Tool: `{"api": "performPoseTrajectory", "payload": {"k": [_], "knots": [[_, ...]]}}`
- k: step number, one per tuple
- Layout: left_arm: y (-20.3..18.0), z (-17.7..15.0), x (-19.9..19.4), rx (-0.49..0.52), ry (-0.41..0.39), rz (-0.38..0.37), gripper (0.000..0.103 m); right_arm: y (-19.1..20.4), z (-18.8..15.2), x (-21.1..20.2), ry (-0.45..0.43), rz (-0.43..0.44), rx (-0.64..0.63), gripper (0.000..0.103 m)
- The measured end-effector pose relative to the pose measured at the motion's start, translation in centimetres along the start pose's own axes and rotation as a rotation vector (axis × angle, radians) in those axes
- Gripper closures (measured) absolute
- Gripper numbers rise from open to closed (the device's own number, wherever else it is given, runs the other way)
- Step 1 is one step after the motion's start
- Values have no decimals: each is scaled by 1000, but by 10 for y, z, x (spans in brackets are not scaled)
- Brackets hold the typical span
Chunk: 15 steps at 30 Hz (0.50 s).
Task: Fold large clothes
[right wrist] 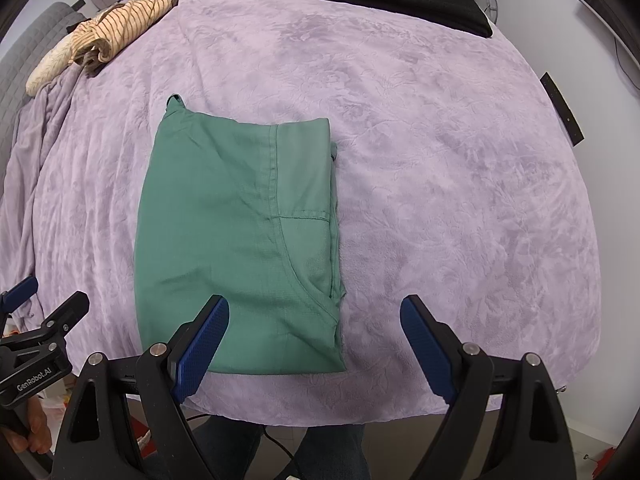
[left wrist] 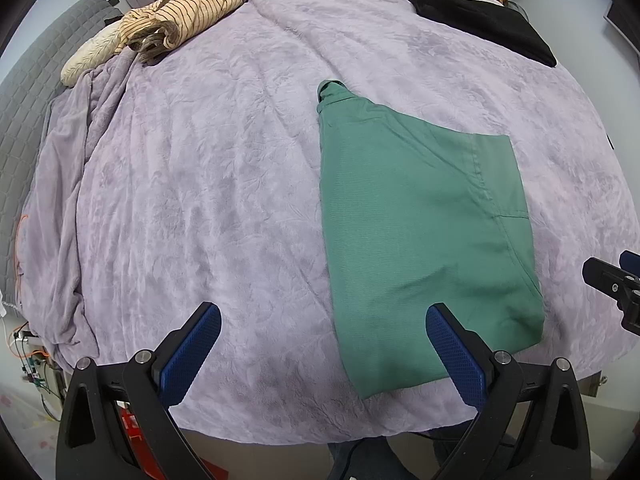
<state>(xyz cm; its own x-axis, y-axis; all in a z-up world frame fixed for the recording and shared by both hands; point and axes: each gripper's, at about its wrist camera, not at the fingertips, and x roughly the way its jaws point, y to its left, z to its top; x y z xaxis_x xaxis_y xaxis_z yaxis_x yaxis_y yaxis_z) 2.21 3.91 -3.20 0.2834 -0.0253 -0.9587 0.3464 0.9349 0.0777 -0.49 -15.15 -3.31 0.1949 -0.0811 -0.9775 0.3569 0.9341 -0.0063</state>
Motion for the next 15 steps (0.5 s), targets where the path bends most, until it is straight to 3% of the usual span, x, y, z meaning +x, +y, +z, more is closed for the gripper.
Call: {"api": "performPoseTrajectory", "payload": {"k": [15], "knots": [[-2,-1,-1,-3,0,2,0,-1,-2,0,3,2,-3,14]]}}
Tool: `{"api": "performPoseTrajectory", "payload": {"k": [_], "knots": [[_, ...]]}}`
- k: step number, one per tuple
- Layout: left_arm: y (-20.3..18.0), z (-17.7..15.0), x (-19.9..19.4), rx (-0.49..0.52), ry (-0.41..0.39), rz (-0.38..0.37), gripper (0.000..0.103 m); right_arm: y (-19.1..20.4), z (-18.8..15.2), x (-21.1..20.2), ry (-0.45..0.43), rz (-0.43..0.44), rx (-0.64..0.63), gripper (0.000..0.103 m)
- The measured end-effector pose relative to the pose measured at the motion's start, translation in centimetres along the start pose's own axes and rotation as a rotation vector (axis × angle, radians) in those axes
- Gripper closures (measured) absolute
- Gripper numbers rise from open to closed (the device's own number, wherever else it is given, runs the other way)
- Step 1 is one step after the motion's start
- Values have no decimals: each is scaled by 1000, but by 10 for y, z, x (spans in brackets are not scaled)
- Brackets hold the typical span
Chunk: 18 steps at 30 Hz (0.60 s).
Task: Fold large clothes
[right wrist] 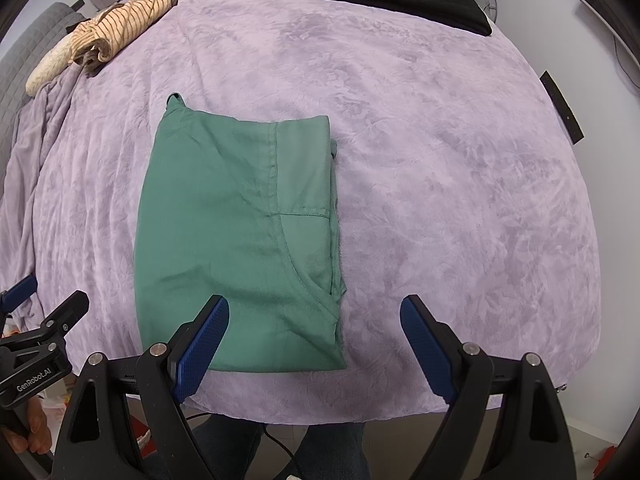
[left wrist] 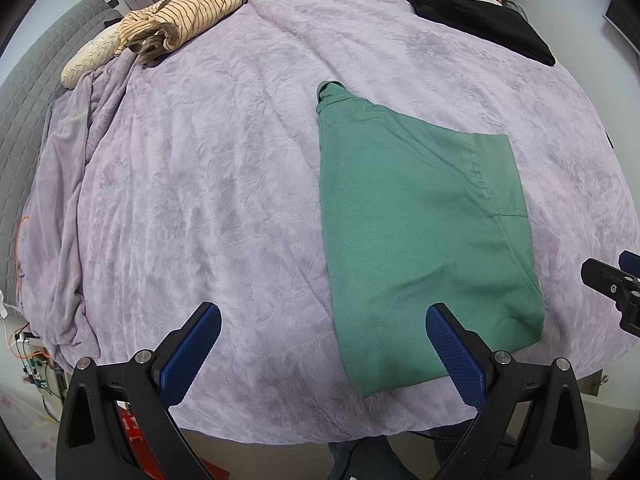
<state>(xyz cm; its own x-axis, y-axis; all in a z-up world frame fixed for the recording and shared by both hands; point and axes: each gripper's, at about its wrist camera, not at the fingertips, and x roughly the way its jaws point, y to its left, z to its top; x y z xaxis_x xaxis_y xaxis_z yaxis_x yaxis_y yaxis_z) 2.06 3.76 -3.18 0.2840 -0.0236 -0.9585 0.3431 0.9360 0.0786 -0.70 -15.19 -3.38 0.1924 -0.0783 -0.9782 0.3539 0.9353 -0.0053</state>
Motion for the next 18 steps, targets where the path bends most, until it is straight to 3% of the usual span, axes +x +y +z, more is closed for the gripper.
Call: {"api": "performPoseTrajectory", "payload": {"k": [18], "knots": [[2,-2,-1,-1,-1,1,0,3,-5,0,3,2,-1,14]]}}
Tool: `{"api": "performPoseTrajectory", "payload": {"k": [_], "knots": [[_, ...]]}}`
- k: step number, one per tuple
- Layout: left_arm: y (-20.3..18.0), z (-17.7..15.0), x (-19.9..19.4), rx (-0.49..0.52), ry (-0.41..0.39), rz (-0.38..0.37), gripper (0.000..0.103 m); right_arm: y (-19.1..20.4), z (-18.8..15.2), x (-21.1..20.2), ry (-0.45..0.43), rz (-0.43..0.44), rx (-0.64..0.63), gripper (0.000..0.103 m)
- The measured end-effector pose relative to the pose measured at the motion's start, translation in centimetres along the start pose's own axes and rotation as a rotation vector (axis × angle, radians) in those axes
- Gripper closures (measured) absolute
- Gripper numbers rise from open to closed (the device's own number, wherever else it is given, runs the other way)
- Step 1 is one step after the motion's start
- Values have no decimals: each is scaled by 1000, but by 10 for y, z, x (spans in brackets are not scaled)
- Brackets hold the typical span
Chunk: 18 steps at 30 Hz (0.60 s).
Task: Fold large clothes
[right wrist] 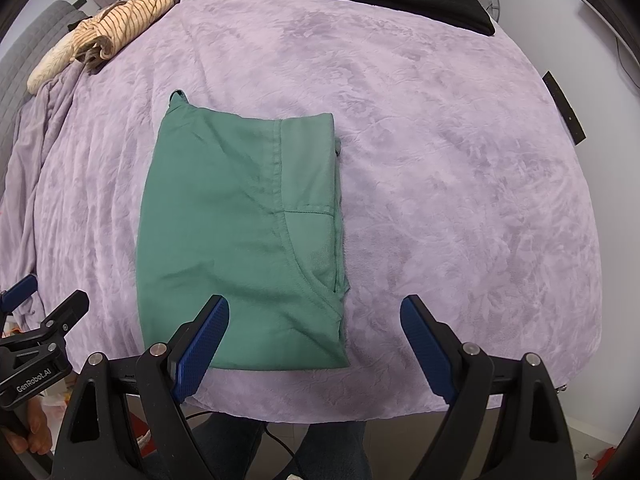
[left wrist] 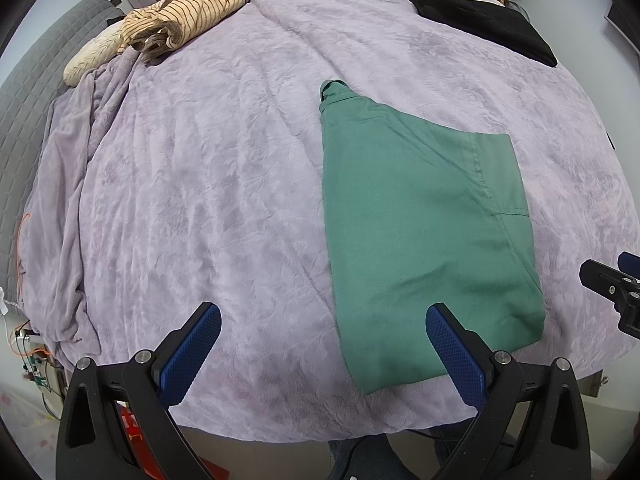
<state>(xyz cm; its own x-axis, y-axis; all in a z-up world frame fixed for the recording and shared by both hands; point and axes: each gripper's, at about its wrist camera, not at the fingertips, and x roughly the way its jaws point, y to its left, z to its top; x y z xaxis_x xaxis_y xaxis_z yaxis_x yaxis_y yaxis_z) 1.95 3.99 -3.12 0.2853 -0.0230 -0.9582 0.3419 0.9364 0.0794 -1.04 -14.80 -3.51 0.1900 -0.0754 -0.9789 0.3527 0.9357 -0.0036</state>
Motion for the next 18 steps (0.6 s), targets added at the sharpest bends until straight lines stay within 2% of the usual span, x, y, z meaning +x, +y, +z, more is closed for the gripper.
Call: {"api": "performPoseTrajectory", "payload": {"k": [18], "knots": [[1,-1,-1,0,-1,1,0,1,0,0,0,1,-1,14]]}}
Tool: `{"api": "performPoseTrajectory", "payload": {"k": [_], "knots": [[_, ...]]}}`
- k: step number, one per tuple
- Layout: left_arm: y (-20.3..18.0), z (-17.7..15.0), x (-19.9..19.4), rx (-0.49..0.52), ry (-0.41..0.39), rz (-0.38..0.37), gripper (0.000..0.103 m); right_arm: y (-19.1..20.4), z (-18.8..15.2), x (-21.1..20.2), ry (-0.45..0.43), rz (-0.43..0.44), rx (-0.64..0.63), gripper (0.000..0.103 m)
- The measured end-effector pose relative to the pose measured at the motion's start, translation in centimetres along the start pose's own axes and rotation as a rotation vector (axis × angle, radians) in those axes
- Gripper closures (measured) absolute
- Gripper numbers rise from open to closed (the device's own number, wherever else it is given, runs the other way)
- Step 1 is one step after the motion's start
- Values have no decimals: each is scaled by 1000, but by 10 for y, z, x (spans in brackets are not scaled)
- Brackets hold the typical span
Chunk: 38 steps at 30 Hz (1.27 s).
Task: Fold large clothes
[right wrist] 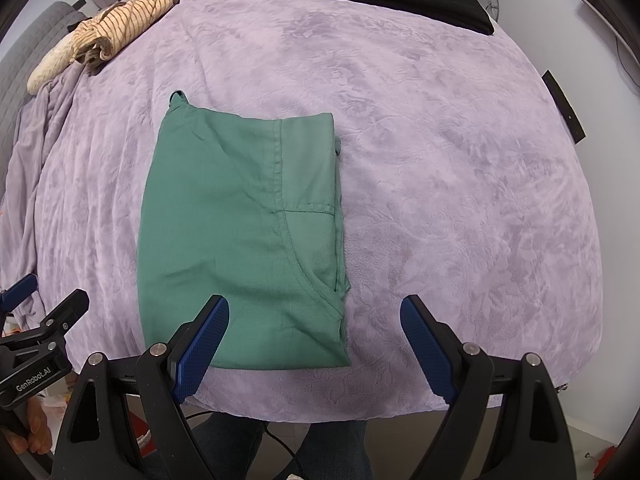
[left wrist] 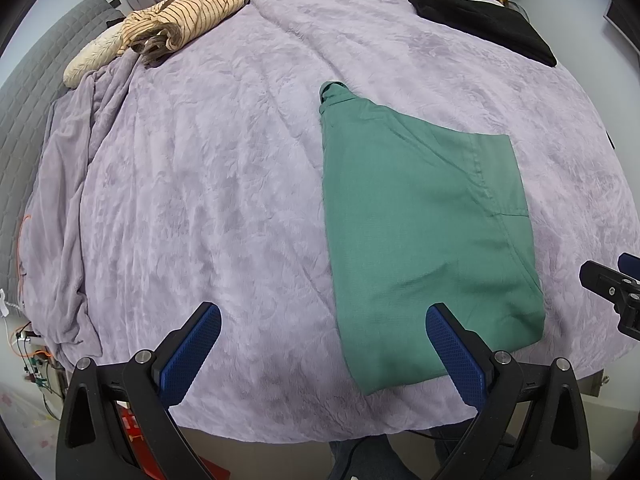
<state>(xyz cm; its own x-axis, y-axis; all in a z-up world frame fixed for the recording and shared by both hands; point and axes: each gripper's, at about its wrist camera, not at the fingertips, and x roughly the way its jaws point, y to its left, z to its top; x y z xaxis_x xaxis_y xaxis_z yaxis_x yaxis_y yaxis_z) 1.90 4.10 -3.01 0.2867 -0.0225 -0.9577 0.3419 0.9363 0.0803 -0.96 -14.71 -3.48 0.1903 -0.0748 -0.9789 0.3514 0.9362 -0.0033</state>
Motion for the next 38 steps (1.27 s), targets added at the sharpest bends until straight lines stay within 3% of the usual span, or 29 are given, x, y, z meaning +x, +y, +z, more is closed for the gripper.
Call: {"api": "performPoseTrajectory", "payload": {"k": [38], "knots": [[-1,-1,1,-15,4,1,0,0,1,1,7,2,0,14]]}}
